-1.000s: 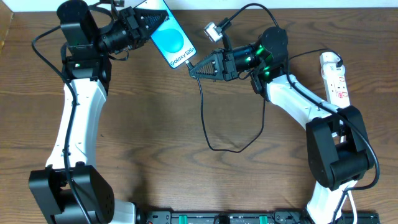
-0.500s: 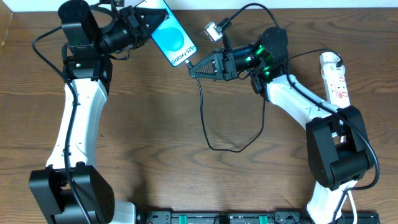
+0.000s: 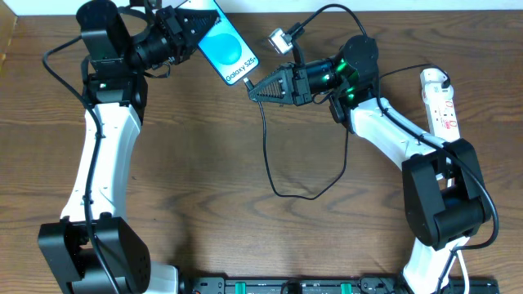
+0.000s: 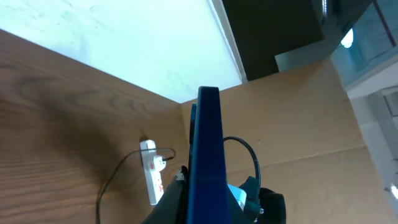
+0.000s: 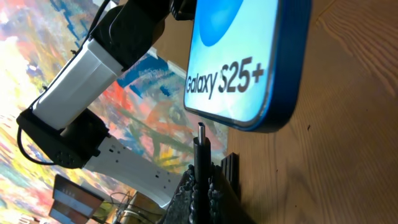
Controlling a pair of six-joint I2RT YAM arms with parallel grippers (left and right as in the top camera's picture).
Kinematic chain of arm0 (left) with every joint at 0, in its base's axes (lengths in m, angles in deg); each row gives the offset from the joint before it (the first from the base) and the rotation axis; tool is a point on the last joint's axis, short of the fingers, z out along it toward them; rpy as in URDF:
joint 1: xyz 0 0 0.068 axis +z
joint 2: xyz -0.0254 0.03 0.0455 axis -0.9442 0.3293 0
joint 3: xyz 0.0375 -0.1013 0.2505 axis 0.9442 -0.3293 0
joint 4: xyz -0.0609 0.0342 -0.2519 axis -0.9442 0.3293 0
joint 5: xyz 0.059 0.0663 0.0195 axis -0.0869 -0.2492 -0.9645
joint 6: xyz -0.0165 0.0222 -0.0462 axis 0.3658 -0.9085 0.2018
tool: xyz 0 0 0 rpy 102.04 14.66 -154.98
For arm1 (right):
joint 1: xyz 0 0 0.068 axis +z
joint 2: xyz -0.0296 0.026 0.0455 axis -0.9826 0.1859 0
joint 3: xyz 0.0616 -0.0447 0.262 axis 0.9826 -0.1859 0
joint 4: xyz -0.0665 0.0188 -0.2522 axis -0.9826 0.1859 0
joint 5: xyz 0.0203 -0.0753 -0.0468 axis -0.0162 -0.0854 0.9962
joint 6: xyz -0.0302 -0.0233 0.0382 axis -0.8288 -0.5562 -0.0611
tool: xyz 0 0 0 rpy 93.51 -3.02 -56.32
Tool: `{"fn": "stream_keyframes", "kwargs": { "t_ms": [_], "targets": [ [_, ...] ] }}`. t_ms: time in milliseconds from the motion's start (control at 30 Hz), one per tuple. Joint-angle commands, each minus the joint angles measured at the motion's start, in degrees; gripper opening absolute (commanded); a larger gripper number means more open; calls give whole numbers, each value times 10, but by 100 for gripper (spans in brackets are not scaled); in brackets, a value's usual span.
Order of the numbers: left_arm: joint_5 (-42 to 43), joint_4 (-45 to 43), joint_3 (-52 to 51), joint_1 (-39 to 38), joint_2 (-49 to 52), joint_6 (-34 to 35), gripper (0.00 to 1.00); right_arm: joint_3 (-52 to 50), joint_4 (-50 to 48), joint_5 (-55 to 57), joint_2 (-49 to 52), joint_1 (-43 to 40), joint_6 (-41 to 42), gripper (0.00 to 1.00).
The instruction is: Plug charger to phone and switch on socket
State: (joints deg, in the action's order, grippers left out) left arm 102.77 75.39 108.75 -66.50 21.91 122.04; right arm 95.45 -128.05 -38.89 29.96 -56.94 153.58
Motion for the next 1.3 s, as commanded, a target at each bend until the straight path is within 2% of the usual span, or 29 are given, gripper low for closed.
{"fn": "stream_keyframes", "kwargs": {
  "t_ms": [0, 733, 1267],
  "targets": [
    [12, -3, 7, -2, -10, 18, 8, 4, -3, 7, 1, -3, 1, 1],
    [38, -1, 7, -2, -10, -8, 8, 4, -3, 14, 2, -10, 1, 1],
    [23, -1, 7, -26, -10, -8, 8, 4, -3, 16, 1, -1, 1, 1]
  ]
}}
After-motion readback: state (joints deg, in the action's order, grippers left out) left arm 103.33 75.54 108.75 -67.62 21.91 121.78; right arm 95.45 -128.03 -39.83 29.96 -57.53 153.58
